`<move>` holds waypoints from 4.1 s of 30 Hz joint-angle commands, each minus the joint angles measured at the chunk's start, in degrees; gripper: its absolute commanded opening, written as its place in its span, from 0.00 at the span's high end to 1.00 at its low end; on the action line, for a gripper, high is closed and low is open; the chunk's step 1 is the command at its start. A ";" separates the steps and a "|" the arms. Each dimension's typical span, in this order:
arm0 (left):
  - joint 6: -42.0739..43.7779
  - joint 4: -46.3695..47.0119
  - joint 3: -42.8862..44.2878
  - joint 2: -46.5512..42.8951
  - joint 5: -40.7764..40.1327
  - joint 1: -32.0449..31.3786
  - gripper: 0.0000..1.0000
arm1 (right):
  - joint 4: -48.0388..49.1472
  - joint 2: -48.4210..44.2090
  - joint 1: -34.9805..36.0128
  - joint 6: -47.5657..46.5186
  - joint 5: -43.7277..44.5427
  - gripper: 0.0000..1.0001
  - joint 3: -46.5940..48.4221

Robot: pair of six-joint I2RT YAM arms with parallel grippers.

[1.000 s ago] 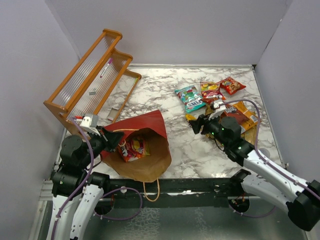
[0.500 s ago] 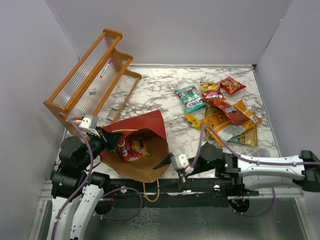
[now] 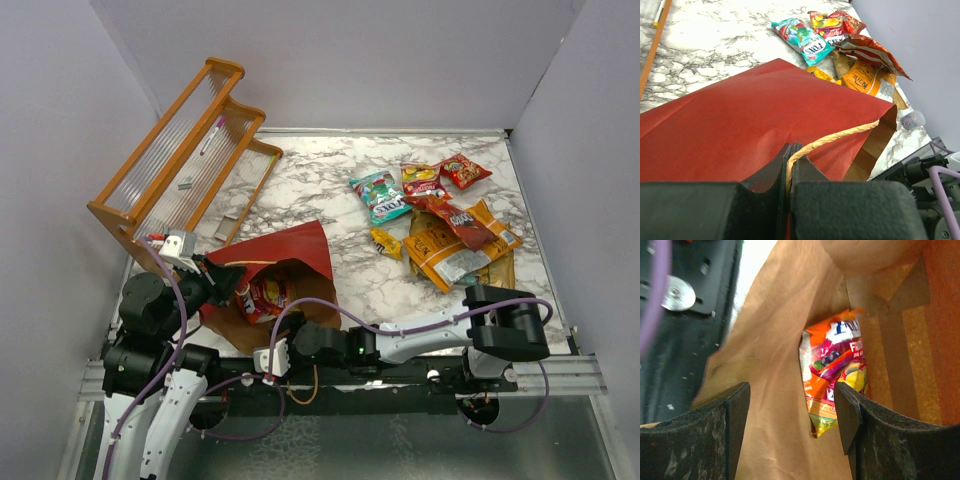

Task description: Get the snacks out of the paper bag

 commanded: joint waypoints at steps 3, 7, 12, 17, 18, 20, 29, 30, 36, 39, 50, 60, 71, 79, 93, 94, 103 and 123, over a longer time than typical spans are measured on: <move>0.46 -0.34 0.85 0.02 -1.35 0.50 1.00 | 4.80 0.37 -2.16 -2.27 2.24 0.33 1.45; 0.53 -0.24 0.81 0.06 -1.15 0.50 1.00 | 5.17 -1.03 -3.12 -1.11 -0.53 0.31 0.76; 0.52 0.44 0.61 0.34 -0.76 0.50 1.00 | 10.46 3.22 -8.04 -2.06 -0.91 0.27 0.21; 0.58 -0.06 0.73 0.08 -0.92 0.54 1.00 | 16.55 8.28 -10.16 -3.12 -2.50 0.21 1.19; 0.48 -0.03 0.69 0.12 -0.99 0.50 1.00 | 16.90 9.62 -10.54 -2.88 -3.38 0.20 1.87; 0.46 0.06 0.64 0.28 -0.96 0.50 1.00 | 17.71 12.57 -10.66 -2.60 -3.67 0.18 3.13; 0.45 -0.09 0.61 0.36 -0.86 0.54 1.00 | 18.90 21.39 -12.94 3.17 -0.46 0.24 6.38; 0.39 -0.12 0.62 0.34 -0.88 0.51 1.00 | 19.34 21.78 -13.11 3.26 0.47 0.33 6.37; 0.41 -0.33 0.69 0.52 -1.05 0.44 1.00 | 18.70 18.59 -13.24 3.10 1.40 0.74 6.07; 0.39 -0.41 0.71 0.52 -1.19 0.41 1.00 | 17.66 14.35 -13.21 3.94 -1.45 0.84 5.10; 0.15 -0.72 0.70 0.43 -2.19 0.41 1.00 | 11.38 -1.79 -12.48 12.19 -9.00 0.99 -1.67; 0.08 -0.55 0.57 0.93 -1.92 0.42 1.00 | 8.31 -16.16 -11.72 17.26 -11.97 0.99 -8.57; 0.02 -0.91 0.61 0.96 -1.88 0.41 1.00 | 9.99 -2.06 -11.66 15.21 -9.83 0.98 -4.77; 0.08 -0.88 0.65 1.75 -1.64 0.46 1.00 | 12.00 0.80 -11.49 8.21 -9.94 0.61 -7.26; -0.05 -1.01 0.62 0.96 -2.06 0.52 1.00 | 12.18 7.81 -9.68 -4.98 -13.49 0.05 -0.36; 0.08 -1.08 0.62 0.96 -2.06 0.54 1.00 | 12.69 8.73 -9.71 -5.30 -12.99 0.05 0.17; 0.09 -1.06 0.61 1.08 -1.97 0.50 1.00 | 15.68 12.03 -9.65 -1.46 -9.21 0.51 2.18; 0.07 -1.22 0.65 1.31 -2.15 0.50 1.00 | 13.17 -13.86 -9.67 9.32 -15.64 0.99 -8.19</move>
